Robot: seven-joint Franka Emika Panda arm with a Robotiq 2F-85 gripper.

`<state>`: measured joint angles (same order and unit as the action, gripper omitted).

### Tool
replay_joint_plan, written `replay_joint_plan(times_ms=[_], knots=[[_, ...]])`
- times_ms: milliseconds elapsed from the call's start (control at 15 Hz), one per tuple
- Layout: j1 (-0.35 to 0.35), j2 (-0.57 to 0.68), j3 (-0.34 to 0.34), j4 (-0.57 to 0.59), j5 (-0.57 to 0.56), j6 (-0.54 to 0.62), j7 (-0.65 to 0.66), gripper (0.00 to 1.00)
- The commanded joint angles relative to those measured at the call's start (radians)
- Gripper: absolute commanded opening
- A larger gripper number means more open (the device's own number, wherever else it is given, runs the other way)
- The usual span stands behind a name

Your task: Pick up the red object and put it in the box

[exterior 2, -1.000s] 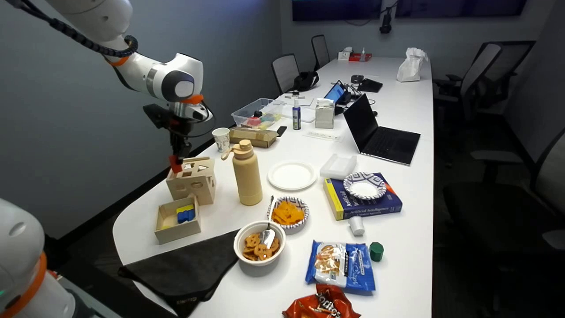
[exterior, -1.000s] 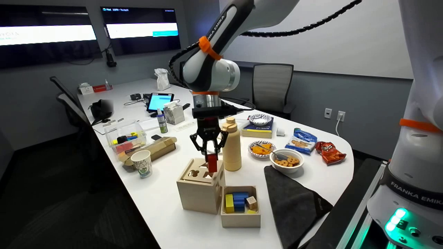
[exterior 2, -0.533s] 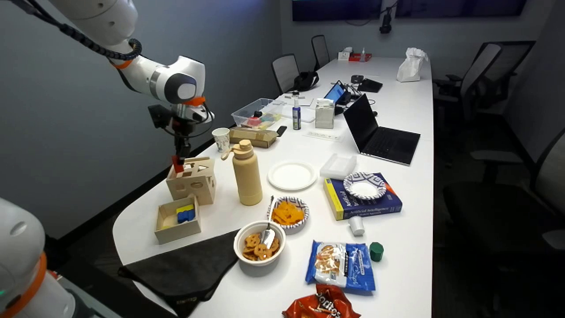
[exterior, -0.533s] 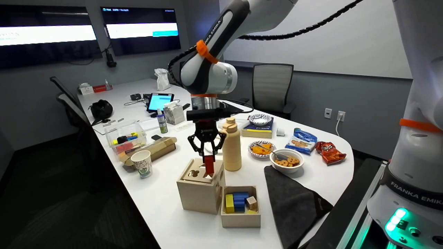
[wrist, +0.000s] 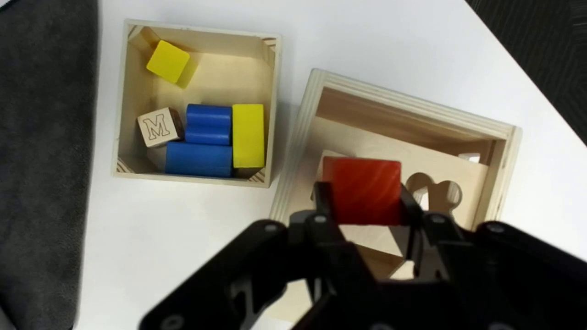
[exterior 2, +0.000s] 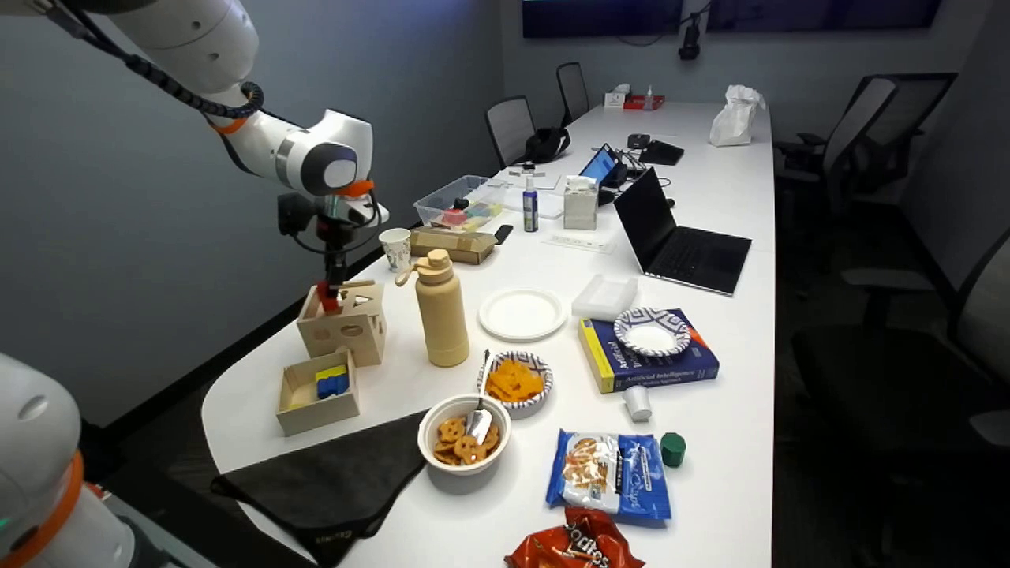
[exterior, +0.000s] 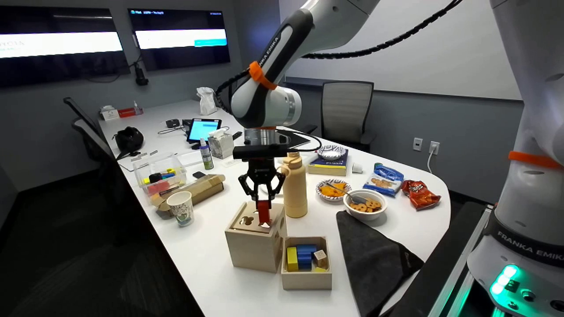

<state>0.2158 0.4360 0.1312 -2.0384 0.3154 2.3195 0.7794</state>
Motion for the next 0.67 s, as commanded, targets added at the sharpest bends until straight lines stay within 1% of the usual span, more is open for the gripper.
replay_joint_plan(times_ms=[0, 333, 600], knots=[[0.017, 0.026, -0.019, 0.030, 0.002, 0.018, 0.054, 0.08], [0.015, 0.034, -0.014, 0.041, 0.005, 0.012, 0.059, 0.08], [0.027, 0.035, -0.017, 0.037, -0.001, 0.011, 0.083, 0.08]])
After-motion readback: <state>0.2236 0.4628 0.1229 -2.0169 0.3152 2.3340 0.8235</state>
